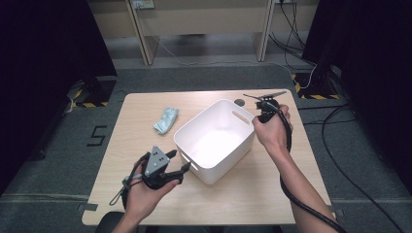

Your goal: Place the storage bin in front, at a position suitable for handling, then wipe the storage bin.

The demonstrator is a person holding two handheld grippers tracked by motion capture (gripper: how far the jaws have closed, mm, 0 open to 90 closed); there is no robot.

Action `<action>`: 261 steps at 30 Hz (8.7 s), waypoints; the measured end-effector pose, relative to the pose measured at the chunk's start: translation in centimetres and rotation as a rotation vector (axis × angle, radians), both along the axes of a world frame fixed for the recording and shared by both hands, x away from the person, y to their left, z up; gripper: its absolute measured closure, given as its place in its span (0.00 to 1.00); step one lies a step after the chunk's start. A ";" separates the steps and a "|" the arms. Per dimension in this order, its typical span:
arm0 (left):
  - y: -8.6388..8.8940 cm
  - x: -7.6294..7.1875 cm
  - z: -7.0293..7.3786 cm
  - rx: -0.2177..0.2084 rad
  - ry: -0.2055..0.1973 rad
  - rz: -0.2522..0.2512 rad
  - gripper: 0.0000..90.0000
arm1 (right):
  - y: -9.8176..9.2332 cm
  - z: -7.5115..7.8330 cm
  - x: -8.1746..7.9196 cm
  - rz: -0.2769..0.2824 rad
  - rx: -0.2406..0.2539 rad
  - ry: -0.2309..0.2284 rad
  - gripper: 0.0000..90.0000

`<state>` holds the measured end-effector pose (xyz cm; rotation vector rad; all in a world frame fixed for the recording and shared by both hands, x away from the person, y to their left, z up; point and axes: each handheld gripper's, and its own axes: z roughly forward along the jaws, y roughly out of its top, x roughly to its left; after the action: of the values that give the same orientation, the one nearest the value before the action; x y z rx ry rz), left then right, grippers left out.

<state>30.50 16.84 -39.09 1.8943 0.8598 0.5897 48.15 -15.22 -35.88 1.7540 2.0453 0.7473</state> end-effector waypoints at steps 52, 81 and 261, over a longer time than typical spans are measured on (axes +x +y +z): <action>-0.2 7.2 -3.7 0.051 0.002 0.167 0.45 | 0.3 0.6 -7.1 0.120 0.015 -0.018 0.83; -0.4 8.0 -3.7 0.051 -0.018 0.066 0.51 | -1.6 -0.1 -3.4 0.107 0.012 -0.036 0.90; 2.0 5.2 -6.1 0.080 -0.013 0.083 0.88 | 1.0 -2.7 -4.3 0.242 0.029 -0.191 0.78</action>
<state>35.74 18.85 -45.16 1.9317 0.9226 0.6951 43.86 -14.20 -38.54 1.4024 2.1453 0.9790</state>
